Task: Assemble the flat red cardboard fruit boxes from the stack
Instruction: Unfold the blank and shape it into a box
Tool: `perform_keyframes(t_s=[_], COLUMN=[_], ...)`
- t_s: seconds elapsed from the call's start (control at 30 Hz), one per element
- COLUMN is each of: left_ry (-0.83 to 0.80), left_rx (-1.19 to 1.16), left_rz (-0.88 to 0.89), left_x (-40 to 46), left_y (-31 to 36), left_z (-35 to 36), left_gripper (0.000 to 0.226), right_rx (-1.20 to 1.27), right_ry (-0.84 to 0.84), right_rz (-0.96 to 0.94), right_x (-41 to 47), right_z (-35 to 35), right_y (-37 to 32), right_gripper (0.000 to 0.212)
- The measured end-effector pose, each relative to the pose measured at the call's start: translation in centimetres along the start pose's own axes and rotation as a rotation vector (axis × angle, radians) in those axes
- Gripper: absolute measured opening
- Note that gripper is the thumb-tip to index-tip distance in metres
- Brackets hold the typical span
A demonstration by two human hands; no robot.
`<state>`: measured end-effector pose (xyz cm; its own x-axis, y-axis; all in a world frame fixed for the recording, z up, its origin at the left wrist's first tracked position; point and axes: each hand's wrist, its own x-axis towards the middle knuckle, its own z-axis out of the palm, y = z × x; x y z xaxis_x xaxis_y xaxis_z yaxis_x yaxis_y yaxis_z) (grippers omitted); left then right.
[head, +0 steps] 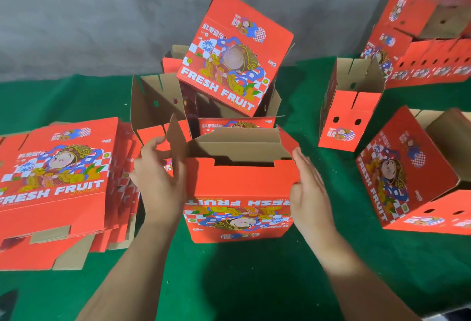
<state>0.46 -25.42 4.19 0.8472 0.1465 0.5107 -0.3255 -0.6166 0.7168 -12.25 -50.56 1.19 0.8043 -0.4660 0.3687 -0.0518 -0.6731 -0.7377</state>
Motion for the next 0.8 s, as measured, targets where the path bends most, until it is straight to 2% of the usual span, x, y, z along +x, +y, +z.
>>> perform_keyframes(t_s=[0.07,0.1,0.17,0.23,0.37,0.43,0.5,0.63,0.8], left_ry=[-0.045,-0.081,-0.182,-0.316,-0.539,-0.713,-0.819,-0.836,-0.745], left_rx=[0.092,0.136,0.165,0.092,-0.024,-0.177,-0.124,0.117,0.291], left_rz=[0.088,0.19,0.467,0.579,0.485,0.347,0.281,0.281,0.229], left_x=[-0.1,-0.2,-0.1,0.6,1.5,1.8,2.3,4.6,5.0], left_y=[0.3,0.4,0.3,0.2,0.2,0.6,1.1,2.2,3.0], left_z=[0.0,0.0,-0.2,-0.4,-0.4,-0.3,-0.1,0.7,2.9], left_gripper=[0.058,0.058,0.05,0.037,0.033,0.048,0.062,0.051,0.065], right_rx=[-0.009,-0.006,0.0,0.007,0.042,0.052,0.055,0.151,0.252], right_ry=[0.014,0.025,0.044,0.038,0.022,0.019,0.012,0.005,-0.016], right_rz=[-0.016,-0.009,-0.001,-0.006,-0.015,-0.017,-0.031,-0.026,-0.004], right_x=[-0.1,0.0,0.2,0.2,0.3,0.4,0.4,0.3,0.0], right_z=[-0.1,-0.1,-0.3,-0.6,-0.3,-0.2,-0.3,-0.3,-0.1], right_y=[0.2,0.3,0.4,0.7,0.6,0.6,0.7,1.3,1.1], right_gripper=[0.078,0.078,0.078,0.078,0.077,0.077,0.076,0.075,0.066])
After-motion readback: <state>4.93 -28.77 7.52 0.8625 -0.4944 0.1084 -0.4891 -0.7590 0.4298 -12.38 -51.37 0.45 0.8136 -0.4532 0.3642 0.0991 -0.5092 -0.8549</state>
